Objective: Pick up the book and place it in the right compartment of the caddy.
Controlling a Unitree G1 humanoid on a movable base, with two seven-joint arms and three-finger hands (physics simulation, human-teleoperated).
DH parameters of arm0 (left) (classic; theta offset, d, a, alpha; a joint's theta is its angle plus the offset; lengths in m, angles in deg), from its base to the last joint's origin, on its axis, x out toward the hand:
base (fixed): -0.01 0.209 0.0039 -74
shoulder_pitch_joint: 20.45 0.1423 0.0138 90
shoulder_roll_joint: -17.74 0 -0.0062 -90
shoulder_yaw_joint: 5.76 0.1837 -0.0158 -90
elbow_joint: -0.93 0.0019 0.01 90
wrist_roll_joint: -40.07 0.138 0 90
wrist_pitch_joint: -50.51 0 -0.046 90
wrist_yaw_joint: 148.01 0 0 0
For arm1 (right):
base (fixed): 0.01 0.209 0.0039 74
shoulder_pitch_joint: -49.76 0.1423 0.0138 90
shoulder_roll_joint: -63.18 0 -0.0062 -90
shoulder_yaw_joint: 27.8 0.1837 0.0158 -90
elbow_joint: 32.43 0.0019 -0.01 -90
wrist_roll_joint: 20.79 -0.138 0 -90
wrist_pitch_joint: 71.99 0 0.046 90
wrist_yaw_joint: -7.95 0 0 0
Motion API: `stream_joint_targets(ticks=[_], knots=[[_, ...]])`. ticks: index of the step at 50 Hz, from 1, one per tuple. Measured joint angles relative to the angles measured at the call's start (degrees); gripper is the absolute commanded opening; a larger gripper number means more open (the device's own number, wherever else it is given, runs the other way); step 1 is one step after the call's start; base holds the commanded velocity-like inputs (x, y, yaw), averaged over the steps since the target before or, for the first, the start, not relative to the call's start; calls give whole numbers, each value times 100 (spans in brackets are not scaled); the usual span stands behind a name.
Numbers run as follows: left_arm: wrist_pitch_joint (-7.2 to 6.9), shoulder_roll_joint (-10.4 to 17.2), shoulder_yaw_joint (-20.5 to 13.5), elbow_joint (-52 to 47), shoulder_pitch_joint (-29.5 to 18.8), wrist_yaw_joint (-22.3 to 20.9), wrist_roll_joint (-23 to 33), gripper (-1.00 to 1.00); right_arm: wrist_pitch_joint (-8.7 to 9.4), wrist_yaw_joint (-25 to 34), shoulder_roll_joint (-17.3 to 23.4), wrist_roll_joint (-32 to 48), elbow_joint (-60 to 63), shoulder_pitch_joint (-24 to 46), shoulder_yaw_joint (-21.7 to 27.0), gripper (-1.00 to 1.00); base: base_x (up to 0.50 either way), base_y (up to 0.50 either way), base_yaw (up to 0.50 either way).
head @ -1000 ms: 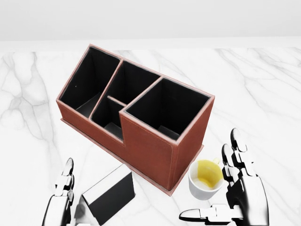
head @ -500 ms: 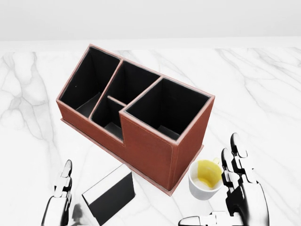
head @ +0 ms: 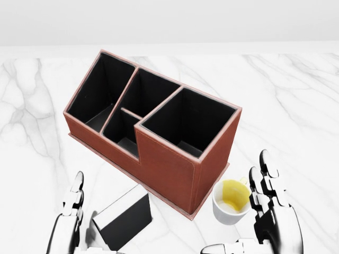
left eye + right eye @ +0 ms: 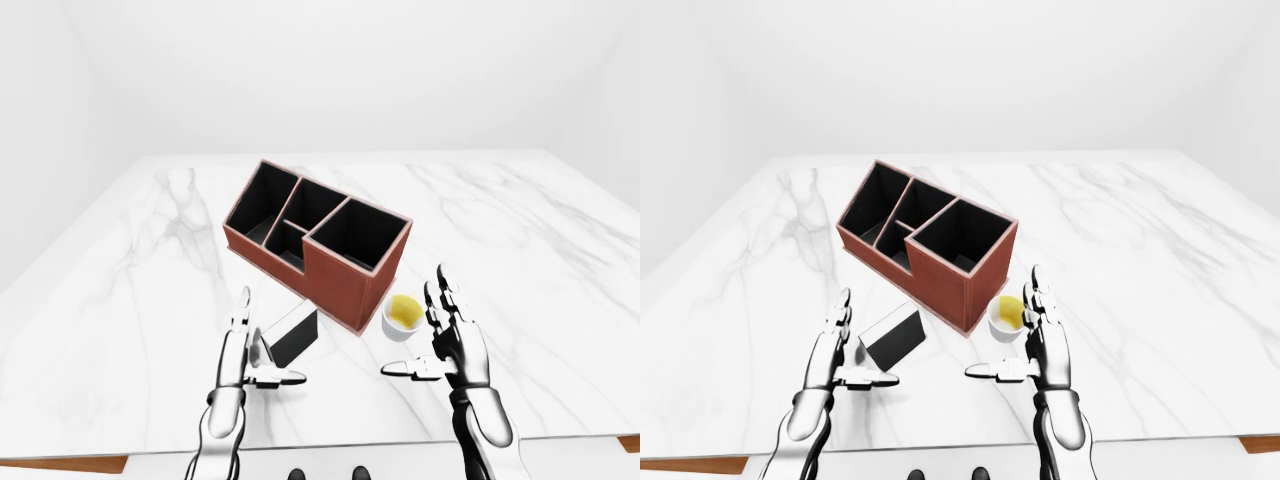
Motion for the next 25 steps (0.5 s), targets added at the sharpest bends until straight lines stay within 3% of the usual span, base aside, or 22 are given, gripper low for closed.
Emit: stream_joint_targets(ticks=[17, 18, 19, 20, 21, 22, 25], knots=[[0, 10, 32, 101, -40, 39, 70, 95, 0, 3, 1, -19, 53, -62, -21, 100, 0, 0, 0], [0, 11, 30, 113, -45, 44, 75, 47, 0, 4, 1, -21, 57, -65, -22, 100, 0, 0, 0], [0, 13, 26, 126, -52, 51, 78, 47, 0, 4, 1, -22, 61, -69, -22, 100, 0, 0, 0], [0, 14, 25, 139, -58, 55, 82, 16, 0, 4, 1, -23, 64, -72, -23, 100, 0, 0, 0], [0, 14, 24, 151, -64, 58, 86, -55, 0, 5, 0, -24, 68, -75, -23, 100, 0, 0, 0], [0, 15, 21, 165, -71, 61, 89, -99, 0, 5, 0, -25, 70, -77, -24, 100, 0, 0, 0], [0, 19, 7, 206, -94, 70, 93, -100, 0, 5, 0, -27, 72, -81, -28, 100, 0, 0, 0]])
